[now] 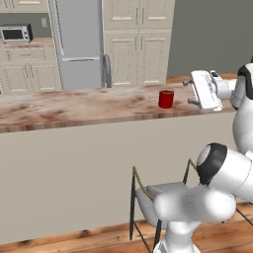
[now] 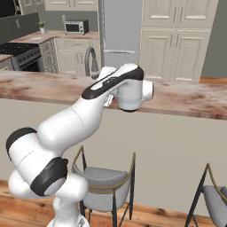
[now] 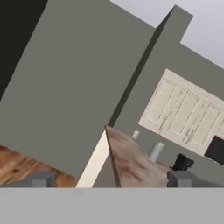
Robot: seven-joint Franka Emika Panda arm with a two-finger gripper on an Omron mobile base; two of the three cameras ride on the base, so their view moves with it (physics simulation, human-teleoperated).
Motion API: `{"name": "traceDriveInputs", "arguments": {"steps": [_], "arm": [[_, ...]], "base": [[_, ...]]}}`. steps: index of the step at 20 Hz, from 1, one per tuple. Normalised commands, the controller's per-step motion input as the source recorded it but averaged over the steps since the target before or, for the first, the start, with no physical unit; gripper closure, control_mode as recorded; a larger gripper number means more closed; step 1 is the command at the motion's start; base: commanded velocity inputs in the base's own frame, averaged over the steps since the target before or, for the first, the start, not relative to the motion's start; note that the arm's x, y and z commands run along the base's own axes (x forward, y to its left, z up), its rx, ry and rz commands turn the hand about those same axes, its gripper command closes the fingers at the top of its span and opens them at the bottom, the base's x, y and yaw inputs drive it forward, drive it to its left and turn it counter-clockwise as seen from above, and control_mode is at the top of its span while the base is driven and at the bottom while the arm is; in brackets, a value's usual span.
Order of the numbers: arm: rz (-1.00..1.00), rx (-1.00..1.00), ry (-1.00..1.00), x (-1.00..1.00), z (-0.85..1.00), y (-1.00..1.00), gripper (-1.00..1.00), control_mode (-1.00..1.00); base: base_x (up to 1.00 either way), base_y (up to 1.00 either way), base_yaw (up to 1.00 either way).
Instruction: Pick up the marshmallow and place it in the cup of hot chocolate on the dining counter.
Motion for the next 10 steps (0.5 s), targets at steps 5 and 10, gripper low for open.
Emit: {"name": "traceDriveInputs", "arguments": {"steps": [5, 10], "arm": [[0.05, 0.0, -0.44, -1.0, 0.31, 0.4, -1.0, -1.0], [0.05, 0.0, -0.42, -1.0, 0.47, 0.27, -1.0, -1.0]], "base": [[0.0, 0.0, 0.0], [0.0, 0.0, 0.0]]}}
